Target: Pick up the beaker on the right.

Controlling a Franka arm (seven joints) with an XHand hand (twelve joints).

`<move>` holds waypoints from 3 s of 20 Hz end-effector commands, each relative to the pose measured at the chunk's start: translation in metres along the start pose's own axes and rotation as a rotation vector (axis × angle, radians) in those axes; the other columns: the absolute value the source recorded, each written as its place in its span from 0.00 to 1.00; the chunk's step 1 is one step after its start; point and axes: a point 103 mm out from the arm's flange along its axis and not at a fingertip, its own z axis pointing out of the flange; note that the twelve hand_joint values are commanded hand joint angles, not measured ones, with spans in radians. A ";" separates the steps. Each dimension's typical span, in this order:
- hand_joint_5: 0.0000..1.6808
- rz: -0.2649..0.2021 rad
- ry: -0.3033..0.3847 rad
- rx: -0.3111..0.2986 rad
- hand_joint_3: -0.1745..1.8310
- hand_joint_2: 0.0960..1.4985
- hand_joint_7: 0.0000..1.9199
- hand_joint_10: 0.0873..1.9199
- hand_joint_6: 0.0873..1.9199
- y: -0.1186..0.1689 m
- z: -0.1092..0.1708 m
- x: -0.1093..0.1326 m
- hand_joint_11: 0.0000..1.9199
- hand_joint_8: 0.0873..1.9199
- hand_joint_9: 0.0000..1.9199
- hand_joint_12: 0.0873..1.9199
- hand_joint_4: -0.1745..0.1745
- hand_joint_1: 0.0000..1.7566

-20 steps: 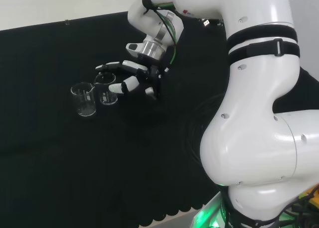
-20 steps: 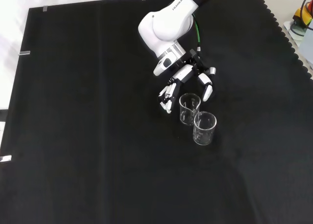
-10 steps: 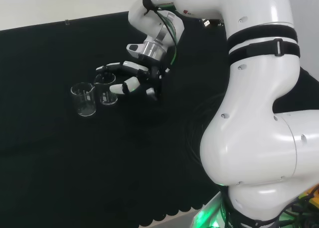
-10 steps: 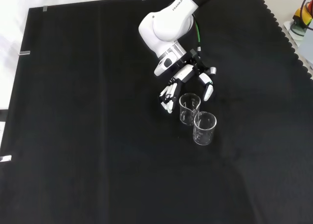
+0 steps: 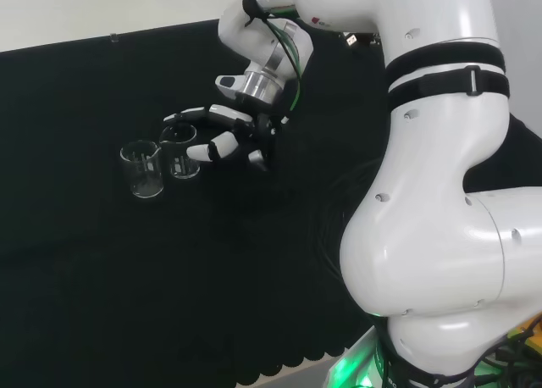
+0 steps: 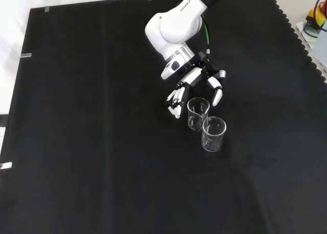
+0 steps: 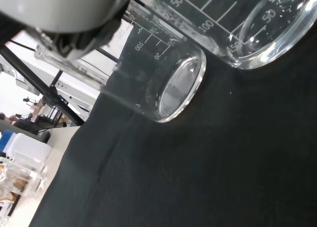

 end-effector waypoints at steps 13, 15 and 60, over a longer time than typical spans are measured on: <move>0.27 -0.005 0.012 -0.019 0.60 0.17 0.19 0.28 0.00 0.004 0.006 -0.004 0.00 0.29 0.22 0.67 0.41 0.52; 0.28 -0.008 0.017 -0.027 0.60 0.17 0.19 0.28 0.00 0.002 0.007 -0.007 0.00 0.29 0.22 0.67 0.42 0.52; 0.45 -0.014 -0.009 -0.044 0.60 0.20 0.41 0.24 0.44 0.020 0.016 0.001 0.11 0.27 0.42 0.67 0.62 0.58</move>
